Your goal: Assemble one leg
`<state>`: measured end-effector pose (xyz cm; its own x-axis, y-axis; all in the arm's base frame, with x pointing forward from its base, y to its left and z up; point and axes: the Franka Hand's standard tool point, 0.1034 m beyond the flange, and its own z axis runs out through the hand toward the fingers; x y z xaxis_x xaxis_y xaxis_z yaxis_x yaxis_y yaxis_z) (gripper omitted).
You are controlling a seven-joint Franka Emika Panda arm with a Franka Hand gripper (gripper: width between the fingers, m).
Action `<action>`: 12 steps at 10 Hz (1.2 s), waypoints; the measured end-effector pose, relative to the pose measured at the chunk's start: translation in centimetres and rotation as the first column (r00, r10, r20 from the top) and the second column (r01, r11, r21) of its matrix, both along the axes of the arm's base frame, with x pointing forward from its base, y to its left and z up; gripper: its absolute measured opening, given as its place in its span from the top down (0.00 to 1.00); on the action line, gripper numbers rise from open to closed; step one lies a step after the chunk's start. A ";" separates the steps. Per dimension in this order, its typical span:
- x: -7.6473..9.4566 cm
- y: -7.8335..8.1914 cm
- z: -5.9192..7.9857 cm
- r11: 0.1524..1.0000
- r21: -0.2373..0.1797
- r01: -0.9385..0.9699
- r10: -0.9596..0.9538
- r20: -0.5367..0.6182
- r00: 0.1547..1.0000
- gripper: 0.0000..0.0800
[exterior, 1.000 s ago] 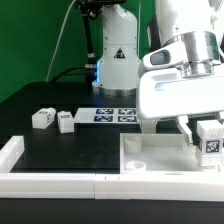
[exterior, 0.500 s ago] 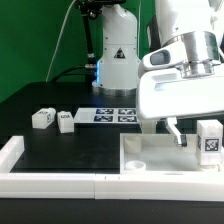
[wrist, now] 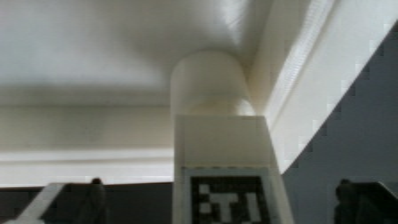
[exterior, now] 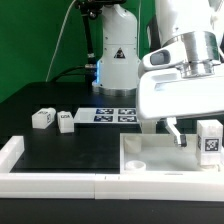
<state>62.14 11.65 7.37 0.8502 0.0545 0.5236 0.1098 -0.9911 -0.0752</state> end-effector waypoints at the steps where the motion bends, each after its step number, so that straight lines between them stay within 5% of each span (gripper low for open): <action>1: 0.4 -0.2 1.3 1.000 0.001 0.001 -0.001 0.007 1.000 0.19; 5: -0.1 -0.1 0.7 1.000 0.006 -0.014 0.014 -0.112 0.994 0.19; 10: -1.1 0.1 0.7 0.997 0.040 -0.065 0.076 -0.541 0.838 0.19; 12: -0.2 0.2 0.9 0.997 0.042 -0.062 0.075 -0.528 0.846 0.19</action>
Offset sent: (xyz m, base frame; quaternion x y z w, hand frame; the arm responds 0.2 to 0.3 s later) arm 0.0000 0.0000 0.0000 0.0000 0.0000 0.0000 1.0000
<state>61.99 11.90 8.27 0.9932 0.1168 -0.0025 0.1148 -0.9798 -0.1638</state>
